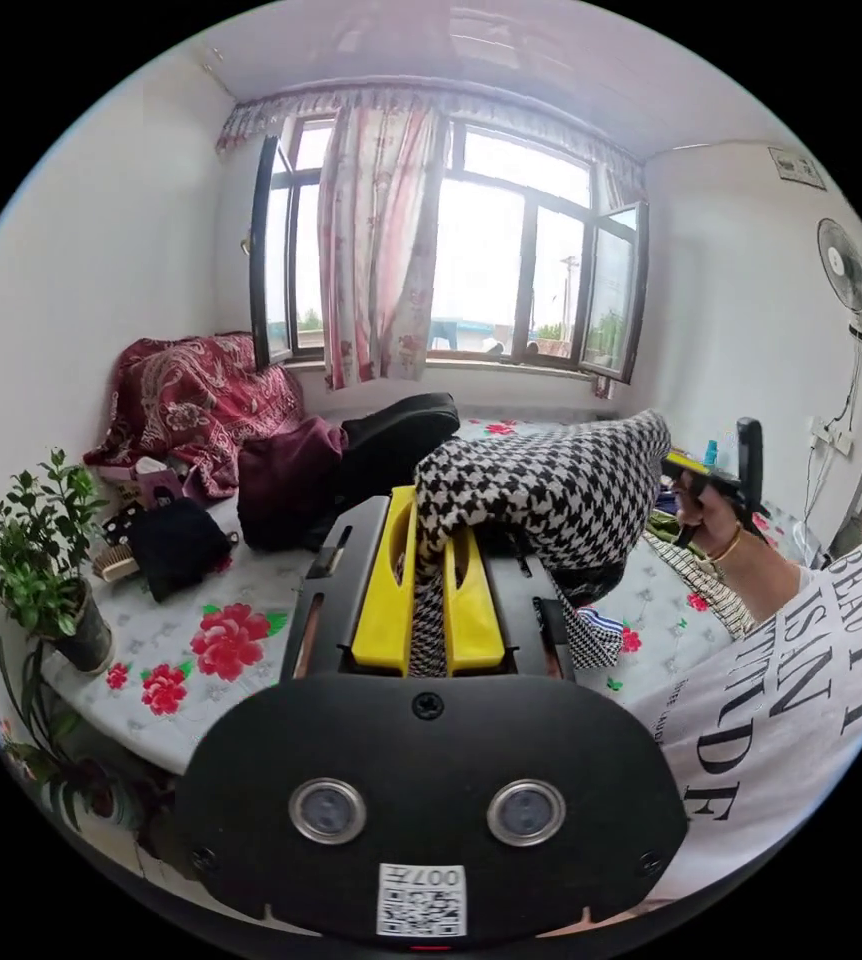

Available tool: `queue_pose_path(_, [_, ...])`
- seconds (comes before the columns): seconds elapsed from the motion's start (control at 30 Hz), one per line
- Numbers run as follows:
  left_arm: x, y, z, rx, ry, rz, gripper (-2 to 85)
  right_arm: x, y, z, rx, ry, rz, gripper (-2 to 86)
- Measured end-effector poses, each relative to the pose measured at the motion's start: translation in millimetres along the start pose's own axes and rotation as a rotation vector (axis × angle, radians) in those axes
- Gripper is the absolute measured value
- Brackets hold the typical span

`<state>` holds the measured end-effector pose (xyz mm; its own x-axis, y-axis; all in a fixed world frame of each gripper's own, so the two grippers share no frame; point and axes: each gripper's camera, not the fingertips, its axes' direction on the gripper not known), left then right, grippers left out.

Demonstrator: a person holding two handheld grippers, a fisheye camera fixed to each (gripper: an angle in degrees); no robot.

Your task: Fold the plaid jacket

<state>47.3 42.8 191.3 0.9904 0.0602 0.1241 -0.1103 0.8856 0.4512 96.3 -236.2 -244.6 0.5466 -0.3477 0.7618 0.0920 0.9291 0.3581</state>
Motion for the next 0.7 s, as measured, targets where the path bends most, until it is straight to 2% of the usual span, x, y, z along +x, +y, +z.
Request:
queue_pose_path(0.13, [45.2, -32.1, -37.2, 0.183, -0.021, 0.121, 1.5, -31.0, -38.3, -111.1, 0.231, 0.196, -0.166, 3.6])
queue_pose_path(0.2, [75.4, -55.7, -73.7, 0.353, -0.061, 0.216, 1.8, -49.1, -51.6, -180.5, 0.439, 0.281, -0.233, 3.2])
queue_pose_path(0.3, [101.8, -88.0, -105.9, 0.533, -0.122, 0.299, 2.5, -71.2, -65.7, -235.7, 0.616, 0.418, -0.322, 2.8])
queue_pose_path(0.4, [115.6, -129.2, -96.3, 0.589, -0.131, 0.338, 3.3, -80.0, -84.1, -248.9, 0.664, 0.607, -0.39, 2.7])
queue_pose_path(0.53, [114.1, -186.8, -23.1, 0.459, -0.073, 0.285, 4.4, -44.1, -110.6, -213.9, 0.526, 0.772, -0.396, 3.2])
queue_pose_path(0.63, [104.2, -223.9, 105.3, 0.149, -0.032, 0.215, 6.8, 41.9, -119.2, -142.8, 0.231, 0.762, -0.286, 4.5])
queue_pose_path(0.7, [82.0, -212.4, 201.1, -0.109, -0.022, 0.098, 8.6, 136.7, -87.3, -81.1, -0.04, 0.669, -0.071, 5.4])
